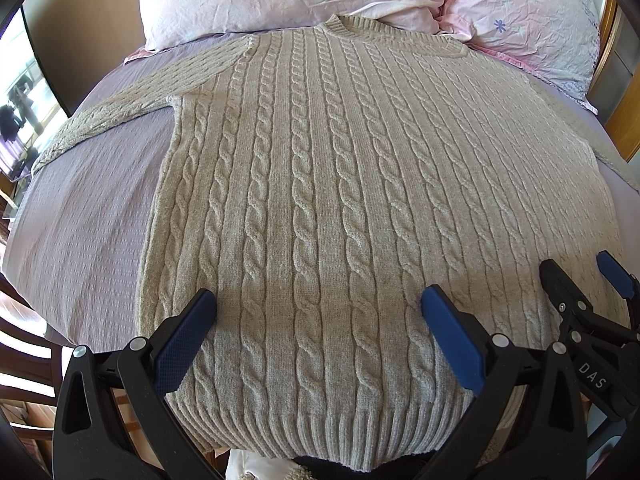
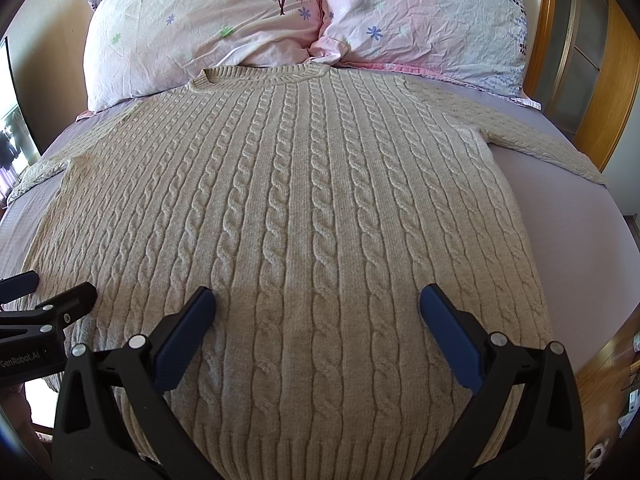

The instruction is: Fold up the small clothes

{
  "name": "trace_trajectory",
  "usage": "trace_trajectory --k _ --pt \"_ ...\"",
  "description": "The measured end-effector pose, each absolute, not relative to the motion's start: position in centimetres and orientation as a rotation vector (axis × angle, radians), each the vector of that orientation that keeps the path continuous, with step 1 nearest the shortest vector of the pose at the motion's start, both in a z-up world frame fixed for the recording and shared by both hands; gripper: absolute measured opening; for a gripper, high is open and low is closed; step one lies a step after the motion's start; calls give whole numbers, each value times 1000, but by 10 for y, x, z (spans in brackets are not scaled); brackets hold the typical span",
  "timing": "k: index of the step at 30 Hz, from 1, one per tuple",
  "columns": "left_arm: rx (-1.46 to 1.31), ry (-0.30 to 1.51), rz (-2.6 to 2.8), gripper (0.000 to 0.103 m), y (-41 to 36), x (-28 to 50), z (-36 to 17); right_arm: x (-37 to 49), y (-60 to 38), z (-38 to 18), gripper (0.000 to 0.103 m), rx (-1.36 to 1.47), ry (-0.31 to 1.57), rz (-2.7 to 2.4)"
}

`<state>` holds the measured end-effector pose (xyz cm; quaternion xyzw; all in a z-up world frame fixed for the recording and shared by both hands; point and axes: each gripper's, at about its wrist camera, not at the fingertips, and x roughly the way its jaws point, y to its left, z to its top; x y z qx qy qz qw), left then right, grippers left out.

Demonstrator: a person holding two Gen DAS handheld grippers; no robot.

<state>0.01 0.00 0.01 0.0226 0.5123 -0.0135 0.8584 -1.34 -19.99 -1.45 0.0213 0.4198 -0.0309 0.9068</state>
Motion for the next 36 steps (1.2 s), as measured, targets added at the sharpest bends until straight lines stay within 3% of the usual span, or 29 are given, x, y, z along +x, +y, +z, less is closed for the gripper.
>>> trace_trajectory --k 14,18,24,26,28,36 --pt "54 1071 -32 102 0 0 0 -12 -194 -25 101 24 846 -33" --pt "63 1023 -41 102 -2 -5 5 -22 -205 -27 101 -14 741 95" --pt "-5 971 -168 102 11 -2 11 -16 -368 31 100 400 528 -33" --pt "-116 906 -237 102 30 8 19 -12 -449 40 84 594 472 -157" --pt "-205 852 -263 102 47 20 25 -4 -521 37 57 742 447 -286" --pt "-397 693 -160 102 121 58 44 43 -681 -19 53 1097 493 -556"
